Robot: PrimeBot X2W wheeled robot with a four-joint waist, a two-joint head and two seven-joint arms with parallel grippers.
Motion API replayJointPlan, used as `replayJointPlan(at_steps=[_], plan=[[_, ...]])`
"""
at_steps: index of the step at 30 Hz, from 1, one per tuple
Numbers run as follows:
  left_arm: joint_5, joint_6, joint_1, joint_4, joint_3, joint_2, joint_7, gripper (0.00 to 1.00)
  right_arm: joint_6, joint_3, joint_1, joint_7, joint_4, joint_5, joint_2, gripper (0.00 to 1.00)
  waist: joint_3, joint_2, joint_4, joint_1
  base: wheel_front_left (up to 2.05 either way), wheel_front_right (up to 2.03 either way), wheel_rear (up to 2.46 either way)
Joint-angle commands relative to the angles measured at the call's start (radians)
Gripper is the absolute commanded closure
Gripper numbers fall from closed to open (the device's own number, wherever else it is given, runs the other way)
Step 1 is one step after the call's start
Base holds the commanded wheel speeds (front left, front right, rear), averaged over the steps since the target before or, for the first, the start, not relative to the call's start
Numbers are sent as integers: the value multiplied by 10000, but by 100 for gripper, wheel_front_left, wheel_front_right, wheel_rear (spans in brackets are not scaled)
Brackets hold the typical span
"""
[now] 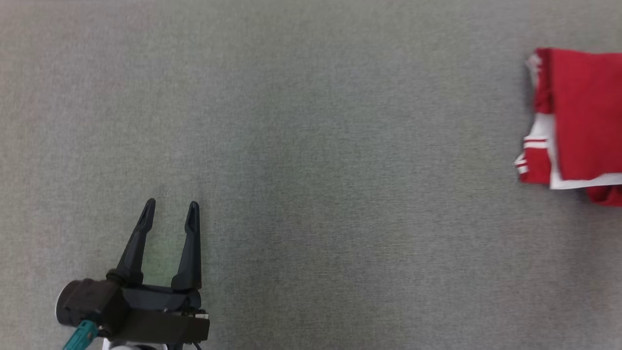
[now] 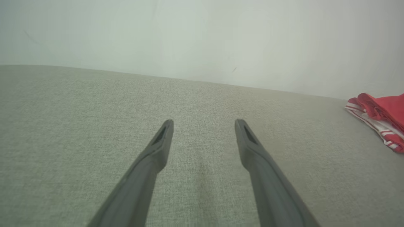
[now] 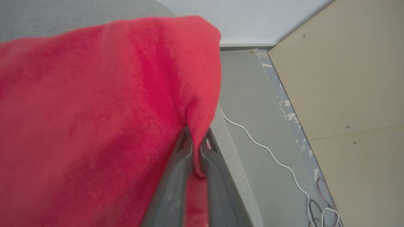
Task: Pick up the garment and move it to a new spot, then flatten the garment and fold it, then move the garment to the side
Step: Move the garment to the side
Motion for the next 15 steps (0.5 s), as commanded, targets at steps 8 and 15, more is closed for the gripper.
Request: replayJointPlan(at_steps=[8, 15], plan=[[56, 15, -452, -98, -245, 252, -31, 0, -27, 125, 672, -1237, 386, -1138, -1118, 55, 762, -2, 473, -2, 0, 0, 0], [-111, 15, -552, -77, -339, 306, -31, 0, -27, 247, 595, -2996, 646, -1684, -837, 0, 494, -2, 325, -2, 0, 0, 0]])
